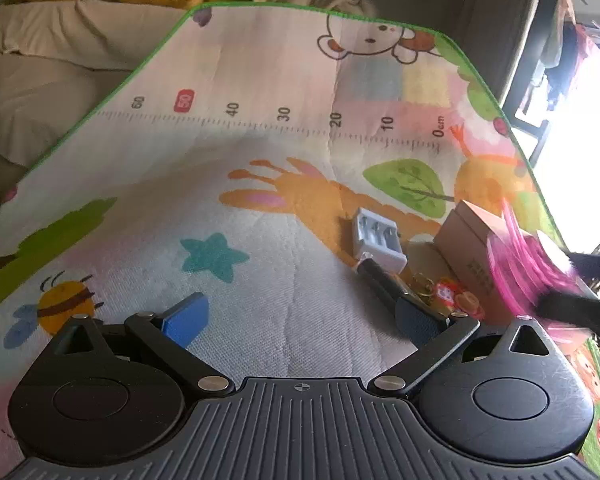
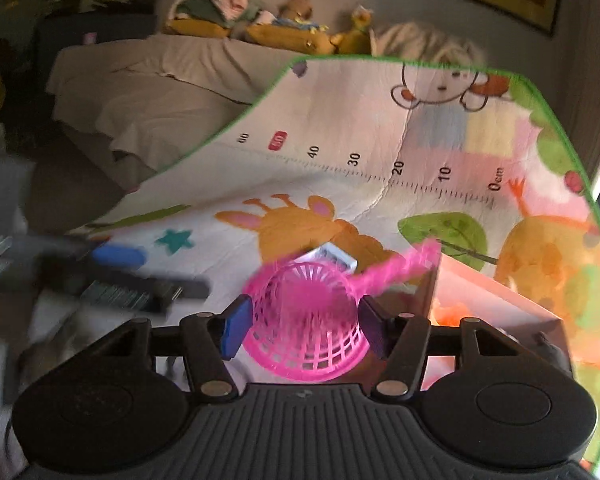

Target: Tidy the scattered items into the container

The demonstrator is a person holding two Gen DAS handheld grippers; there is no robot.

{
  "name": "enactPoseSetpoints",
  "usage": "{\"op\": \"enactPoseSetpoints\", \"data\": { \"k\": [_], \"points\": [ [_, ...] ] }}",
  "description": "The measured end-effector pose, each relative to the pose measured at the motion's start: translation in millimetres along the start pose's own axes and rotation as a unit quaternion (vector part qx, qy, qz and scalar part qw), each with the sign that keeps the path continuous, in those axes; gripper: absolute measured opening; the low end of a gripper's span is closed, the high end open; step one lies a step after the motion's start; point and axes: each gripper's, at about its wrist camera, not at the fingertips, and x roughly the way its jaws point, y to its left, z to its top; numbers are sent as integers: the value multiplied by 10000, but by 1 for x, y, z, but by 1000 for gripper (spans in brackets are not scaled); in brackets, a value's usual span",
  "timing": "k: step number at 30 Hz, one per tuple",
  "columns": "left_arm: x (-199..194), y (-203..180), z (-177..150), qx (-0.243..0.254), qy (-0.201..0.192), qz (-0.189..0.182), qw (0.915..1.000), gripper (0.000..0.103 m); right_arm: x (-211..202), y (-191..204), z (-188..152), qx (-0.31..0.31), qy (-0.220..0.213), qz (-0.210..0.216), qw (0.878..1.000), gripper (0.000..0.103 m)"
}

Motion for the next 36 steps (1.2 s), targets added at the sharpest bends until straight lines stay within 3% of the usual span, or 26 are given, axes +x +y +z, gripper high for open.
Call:
{"op": "enactPoseSetpoints", "data": {
  "k": [4,10,15,17,19,20,22,24,26,28,31,34,35,36],
  "points": [
    [1,1,0,-14,21,7,10000,102,-40,-11,-28,277,21,-246,9993,58],
    [1,0,0,-11,23,8,10000,103,-84,-31,-86,1100,425,-545,9915,57],
    [1,-2,0,39,44,40,10000,103,-107,-35,-128,1706,591,-458,9825,55],
    [2,-3,-1,70,59,58,9999,103,-107,-37,-137,1898,581,-267,9797,64],
    [2,-3,-1,86,64,70,9999,103,-104,-39,-138,2025,481,-65,9781,80],
    [2,-3,-1,89,65,71,9999,103,-103,-41,-137,2037,377,-64,9783,82],
    [2,-4,-1,97,70,82,9999,103,-103,-49,-132,2073,126,-264,9778,92],
    [2,-10,-1,238,128,193,9994,103,-100,-59,-131,2173,-108,-741,9732,103],
    [1,-26,-2,673,221,186,9973,103,-92,-67,-136,2197,-208,-1540,9631,103],
    [0,-47,-6,1190,258,-117,9925,103,-82,-72,-146,2256,-177,-1916,9550,103],
    [8,-79,-10,1843,357,-125,9821,103,-75,-79,-160,2553,-99,-1864,9487,103],
    [27,-95,-10,1863,606,-119,9805,101,-80,-84,-166,2804,-319,-1843,9415,103],
    [33,-98,-9,1812,645,-90,9813,98,-80,-86,-168,2859,-297,-1812,9405,103],
    [38,-101,-9,1792,660,-15,9816,83,-79,-87,-169,2906,-277,-1793,9395,103]
  ]
}}
